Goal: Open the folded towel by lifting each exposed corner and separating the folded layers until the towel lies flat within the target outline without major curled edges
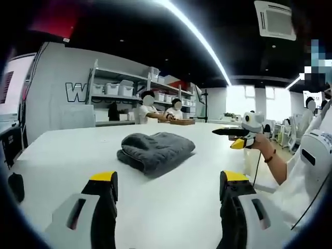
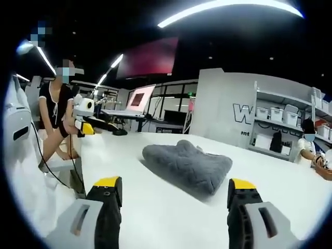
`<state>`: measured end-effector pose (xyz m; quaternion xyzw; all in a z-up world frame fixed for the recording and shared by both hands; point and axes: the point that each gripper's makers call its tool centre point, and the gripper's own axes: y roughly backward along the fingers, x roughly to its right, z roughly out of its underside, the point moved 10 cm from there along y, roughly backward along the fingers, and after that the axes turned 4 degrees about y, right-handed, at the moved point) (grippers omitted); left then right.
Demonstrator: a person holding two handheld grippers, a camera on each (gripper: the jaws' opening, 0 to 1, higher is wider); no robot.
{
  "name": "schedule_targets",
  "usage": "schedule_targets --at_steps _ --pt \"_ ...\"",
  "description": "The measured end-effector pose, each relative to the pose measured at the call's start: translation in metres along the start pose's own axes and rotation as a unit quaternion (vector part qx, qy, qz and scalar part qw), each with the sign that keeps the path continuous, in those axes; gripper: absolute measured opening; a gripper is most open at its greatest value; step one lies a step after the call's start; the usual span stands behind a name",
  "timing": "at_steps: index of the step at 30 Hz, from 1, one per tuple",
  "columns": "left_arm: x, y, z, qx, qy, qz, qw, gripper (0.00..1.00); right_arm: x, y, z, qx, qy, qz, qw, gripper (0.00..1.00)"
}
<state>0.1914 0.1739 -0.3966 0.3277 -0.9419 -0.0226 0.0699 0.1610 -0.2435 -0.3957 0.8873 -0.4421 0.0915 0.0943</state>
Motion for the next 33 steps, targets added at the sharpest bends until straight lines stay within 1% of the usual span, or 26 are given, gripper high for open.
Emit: schedule_targets --at_steps 5,9,10,13,18,21,24,29,33 --pt "0.001 -0.003 -0.001 0.007 0.005 0.002 1.0000 0.79 -0.001 -0.001 -0.001 0.004 0.000 -0.005 1.0000 0.82" --pt "0.002 -0.008 0.002 -0.006 0.006 0.004 1.0000 0.78 -0.001 -0.003 0.001 0.004 -0.004 -0.007 1.0000 0.82" --pt "0.003 -0.009 0.003 -0.006 0.010 0.007 0.9999 0.77 -0.001 -0.004 0.002 0.000 -0.008 -0.007 0.9999 0.81" --pt "0.005 -0.010 0.003 -0.006 0.008 0.015 0.9998 0.77 -0.002 -0.005 0.001 0.001 -0.007 -0.009 0.9999 0.81" --pt "0.006 -0.012 0.005 -0.009 0.011 0.017 0.9997 0.78 -0.003 -0.006 0.001 0.001 -0.008 -0.009 0.9999 0.81" --pt "0.005 -0.011 0.004 -0.007 0.010 0.015 0.9998 0.78 -0.004 -0.007 0.002 -0.002 -0.009 -0.011 0.9999 0.80" --pt "0.005 -0.011 0.003 -0.005 0.010 0.018 0.9998 0.78 -0.004 -0.008 0.000 0.004 -0.014 -0.013 0.9998 0.80" --pt "0.003 -0.010 0.002 -0.004 0.016 0.015 0.9998 0.77 -0.005 -0.007 -0.002 0.003 -0.011 -0.013 0.9998 0.79" --pt "0.005 -0.011 0.002 -0.002 0.012 0.022 0.9997 0.76 -0.005 -0.007 -0.003 0.001 -0.007 -0.013 0.9999 0.79"
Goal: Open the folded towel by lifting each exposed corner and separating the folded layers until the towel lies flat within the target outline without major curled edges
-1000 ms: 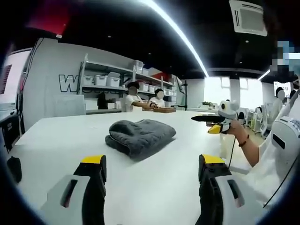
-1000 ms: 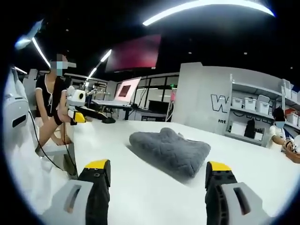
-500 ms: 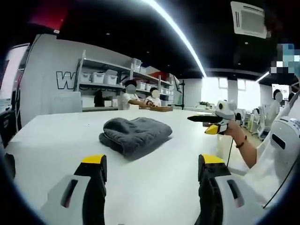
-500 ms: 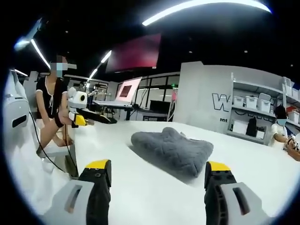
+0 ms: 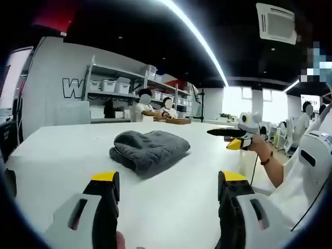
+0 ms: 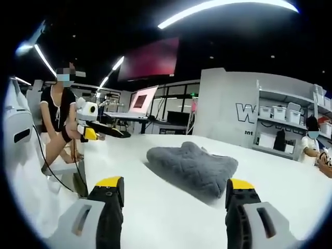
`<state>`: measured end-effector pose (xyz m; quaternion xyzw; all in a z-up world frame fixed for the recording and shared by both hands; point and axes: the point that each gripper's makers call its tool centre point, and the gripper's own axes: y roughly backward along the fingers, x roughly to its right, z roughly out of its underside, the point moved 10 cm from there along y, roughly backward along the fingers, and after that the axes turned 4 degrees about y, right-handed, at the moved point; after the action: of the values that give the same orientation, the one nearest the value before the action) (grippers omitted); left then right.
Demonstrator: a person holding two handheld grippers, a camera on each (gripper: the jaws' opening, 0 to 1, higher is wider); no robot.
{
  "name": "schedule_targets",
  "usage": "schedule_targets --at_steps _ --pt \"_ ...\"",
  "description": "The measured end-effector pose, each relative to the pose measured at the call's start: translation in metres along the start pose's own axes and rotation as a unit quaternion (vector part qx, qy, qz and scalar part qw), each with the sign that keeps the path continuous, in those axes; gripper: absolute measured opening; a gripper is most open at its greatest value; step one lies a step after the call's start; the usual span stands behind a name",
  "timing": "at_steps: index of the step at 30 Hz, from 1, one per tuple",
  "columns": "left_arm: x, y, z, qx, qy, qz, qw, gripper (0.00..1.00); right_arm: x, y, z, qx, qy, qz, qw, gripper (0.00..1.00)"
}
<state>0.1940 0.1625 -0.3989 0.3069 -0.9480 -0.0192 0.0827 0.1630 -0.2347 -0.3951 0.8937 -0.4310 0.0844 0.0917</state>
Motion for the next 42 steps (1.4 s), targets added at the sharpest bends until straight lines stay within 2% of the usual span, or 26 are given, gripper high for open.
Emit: schedule_targets --at_steps 8,11,23,26,33,42 --pt "-0.001 -0.002 -0.001 0.000 -0.005 -0.003 1.0000 0.75 0.004 0.001 0.000 -0.001 -0.005 0.000 1.0000 0.78" --pt "-0.002 -0.003 -0.002 -0.001 -0.006 -0.003 1.0000 0.75 0.009 0.004 -0.002 0.010 -0.010 0.006 0.9999 0.78" --pt "-0.005 -0.003 -0.007 0.006 -0.006 -0.006 0.9999 0.75 0.013 0.002 -0.007 0.016 -0.017 0.003 0.9997 0.78" --pt "-0.006 -0.005 -0.014 0.009 -0.009 -0.006 0.9999 0.75 0.016 -0.003 -0.012 0.016 -0.013 0.001 0.9998 0.77" --pt "-0.007 -0.010 -0.019 0.019 -0.006 0.005 0.9998 0.74 0.018 -0.005 -0.016 0.019 -0.010 -0.003 0.9998 0.77" --pt "-0.011 -0.017 -0.023 0.017 -0.002 0.009 0.9998 0.73 0.022 -0.007 -0.016 0.012 -0.013 0.002 0.9998 0.76"
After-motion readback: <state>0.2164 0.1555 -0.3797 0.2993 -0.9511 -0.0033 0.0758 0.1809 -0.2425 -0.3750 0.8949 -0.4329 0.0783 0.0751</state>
